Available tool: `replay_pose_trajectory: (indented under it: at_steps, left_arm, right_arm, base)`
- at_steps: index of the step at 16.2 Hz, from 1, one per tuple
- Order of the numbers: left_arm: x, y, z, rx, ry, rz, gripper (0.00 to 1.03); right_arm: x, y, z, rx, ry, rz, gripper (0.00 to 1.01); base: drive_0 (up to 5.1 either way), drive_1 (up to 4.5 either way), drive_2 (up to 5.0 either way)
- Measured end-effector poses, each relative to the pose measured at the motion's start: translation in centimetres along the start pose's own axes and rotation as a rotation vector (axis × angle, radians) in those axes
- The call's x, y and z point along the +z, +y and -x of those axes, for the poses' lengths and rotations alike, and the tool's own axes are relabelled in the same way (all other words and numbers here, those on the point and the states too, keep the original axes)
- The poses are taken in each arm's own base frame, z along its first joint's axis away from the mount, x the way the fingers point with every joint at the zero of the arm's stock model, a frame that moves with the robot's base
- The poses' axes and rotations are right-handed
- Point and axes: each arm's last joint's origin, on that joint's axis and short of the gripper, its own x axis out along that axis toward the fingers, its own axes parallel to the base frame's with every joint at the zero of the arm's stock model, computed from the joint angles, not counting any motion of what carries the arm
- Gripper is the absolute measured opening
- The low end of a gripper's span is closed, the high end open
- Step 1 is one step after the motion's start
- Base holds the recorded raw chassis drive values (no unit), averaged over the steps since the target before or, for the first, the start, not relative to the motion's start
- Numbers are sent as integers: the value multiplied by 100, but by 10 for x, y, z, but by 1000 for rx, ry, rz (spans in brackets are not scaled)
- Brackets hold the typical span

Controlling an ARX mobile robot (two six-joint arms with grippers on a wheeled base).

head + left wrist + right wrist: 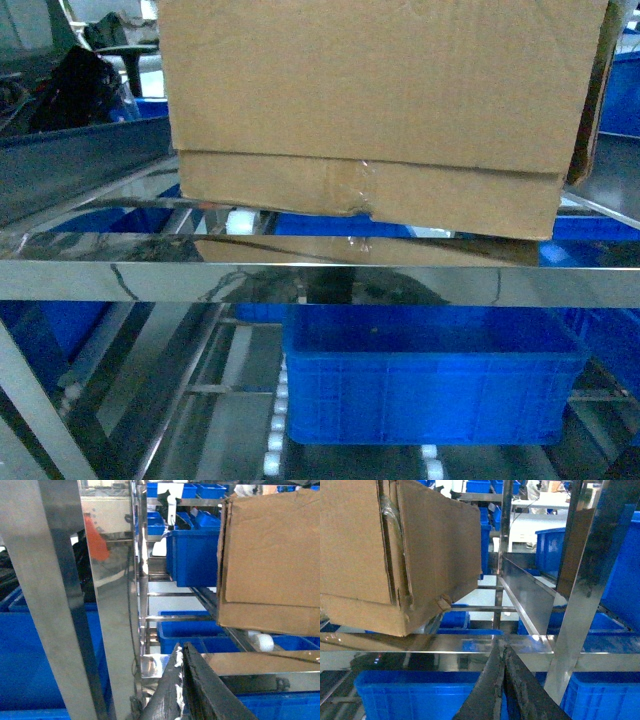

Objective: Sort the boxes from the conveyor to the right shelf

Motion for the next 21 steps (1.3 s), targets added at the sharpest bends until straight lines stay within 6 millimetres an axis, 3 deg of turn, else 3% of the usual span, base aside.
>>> replay_pose_trajectory:
  at_steps: [11, 20, 21]
  left_arm:
    - [-27, 0, 27, -4, -5, 0, 2]
    - [-33, 0, 44, -6, 42, 0, 2]
    - [-28, 0, 47, -5, -22, 0, 2]
  right_arm:
    - [-25, 0, 21, -1, -13, 1, 2]
    - [-29, 0, 38, -1, -5, 1, 2]
    - [-28, 0, 38, 0, -11, 1, 2]
  base:
    - [0, 0, 0]
    - [0, 0, 0]
    - [0, 0, 0]
